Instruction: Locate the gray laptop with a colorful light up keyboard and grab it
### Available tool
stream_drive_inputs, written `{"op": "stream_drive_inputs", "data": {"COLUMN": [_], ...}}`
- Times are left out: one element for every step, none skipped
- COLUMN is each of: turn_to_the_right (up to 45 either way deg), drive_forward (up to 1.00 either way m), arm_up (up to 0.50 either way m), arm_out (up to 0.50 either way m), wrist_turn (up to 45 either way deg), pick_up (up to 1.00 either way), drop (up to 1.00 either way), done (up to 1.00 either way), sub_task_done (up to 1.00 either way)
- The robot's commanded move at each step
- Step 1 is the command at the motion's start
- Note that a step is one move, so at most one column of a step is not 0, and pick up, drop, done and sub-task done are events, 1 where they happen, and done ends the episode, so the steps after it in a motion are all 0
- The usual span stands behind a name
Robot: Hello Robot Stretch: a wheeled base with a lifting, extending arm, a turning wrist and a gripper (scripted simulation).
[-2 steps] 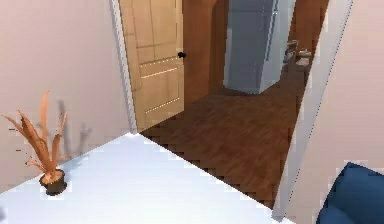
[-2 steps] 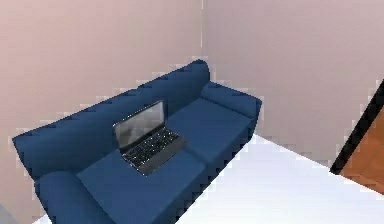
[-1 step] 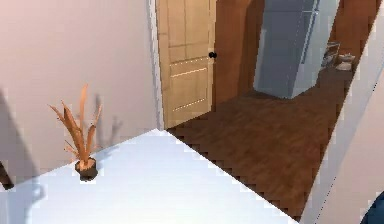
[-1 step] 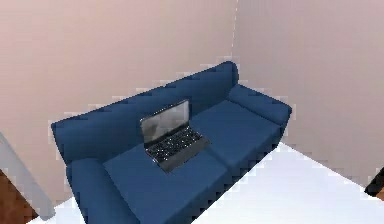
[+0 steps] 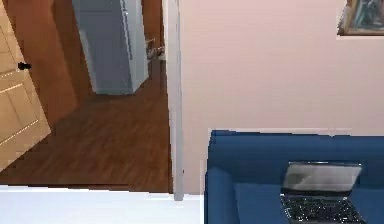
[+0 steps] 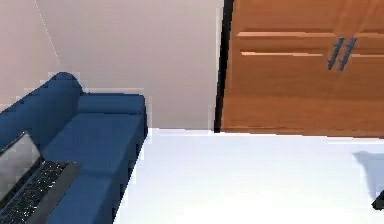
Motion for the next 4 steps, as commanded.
{"op": "stream_drive_inputs", "data": {"turn_to_the_right": [45.0,24.0,0.0,-45.0], "drive_forward": [0.00,0.00,0.35,0.00], "arm_up": [0.00,0.00,0.00,0.00], "arm_out": [0.00,0.00,0.00,0.00], "wrist_turn": [0.0,0.0,0.0,0.0], "pick_up": [0.00,0.00,0.00,0.00], "drop": [0.00,0.00,0.00,0.00], "done": [0.00,0.00,0.00,0.00], "sub_task_done": [0.00,0.00,0.00,0.00]}}
